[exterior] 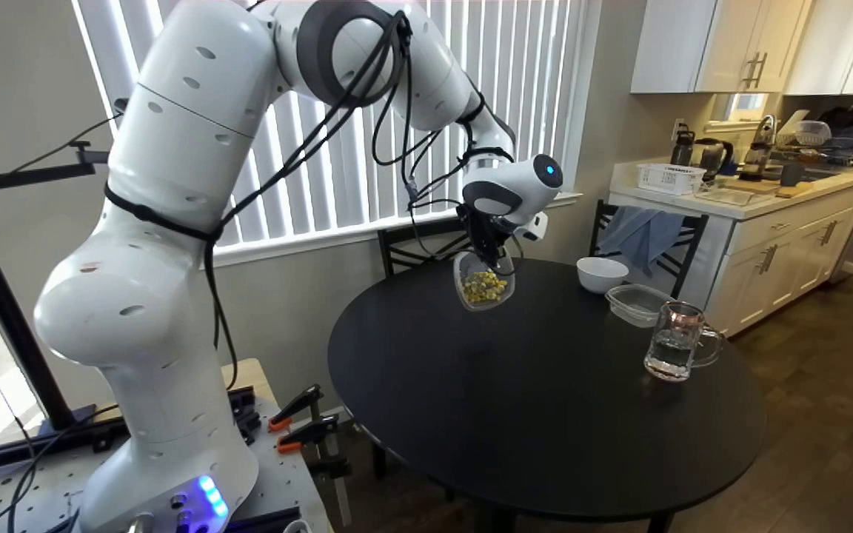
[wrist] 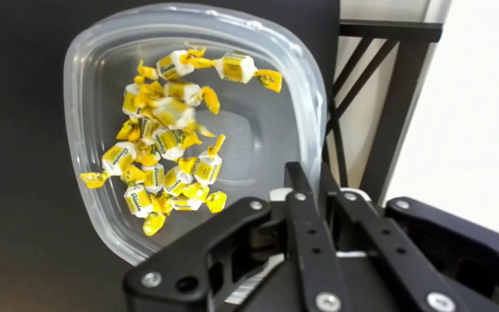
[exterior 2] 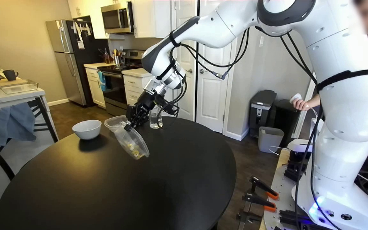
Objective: Pour out the contents of the bowl
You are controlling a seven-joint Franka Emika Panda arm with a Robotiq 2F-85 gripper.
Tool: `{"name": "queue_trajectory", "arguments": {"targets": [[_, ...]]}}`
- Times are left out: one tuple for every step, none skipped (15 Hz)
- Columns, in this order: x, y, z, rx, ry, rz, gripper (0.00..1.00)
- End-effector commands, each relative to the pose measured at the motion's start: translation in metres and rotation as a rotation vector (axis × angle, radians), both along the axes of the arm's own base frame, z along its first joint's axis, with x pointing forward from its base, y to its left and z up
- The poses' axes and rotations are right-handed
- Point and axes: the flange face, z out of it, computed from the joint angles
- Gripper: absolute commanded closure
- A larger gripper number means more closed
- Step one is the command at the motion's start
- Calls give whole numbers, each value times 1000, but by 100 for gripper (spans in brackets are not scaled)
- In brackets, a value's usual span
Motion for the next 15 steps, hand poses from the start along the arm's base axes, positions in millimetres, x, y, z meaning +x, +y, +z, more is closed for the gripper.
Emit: {"name": "queue_trajectory", "arguments": {"targets": [[-16, -5, -17, 174, -56, 98, 98], [-22, -7, -25, 219, -64, 133, 98], [-30, -11, -36, 260, -71, 173, 98], [-38, -15, -45, 304, -73, 212, 98], [-46, -21, -57, 346, -74, 250, 98], [-53, -28, -67, 390, -72, 290, 98], [-60, -34, -76, 434, -69, 327, 98], [-67, -41, -83, 478, -68, 364, 98], [-72, -47, -88, 522, -66, 400, 98], [-77, -53, -93, 568, -63, 435, 98], [-80, -57, -96, 599, -59, 457, 98], [-83, -62, -98, 624, -54, 473, 98], [-85, -65, -100, 640, -46, 478, 98], [-86, -68, -101, 645, -35, 475, 98], [-85, -71, -102, 628, -13, 465, 98]]}}
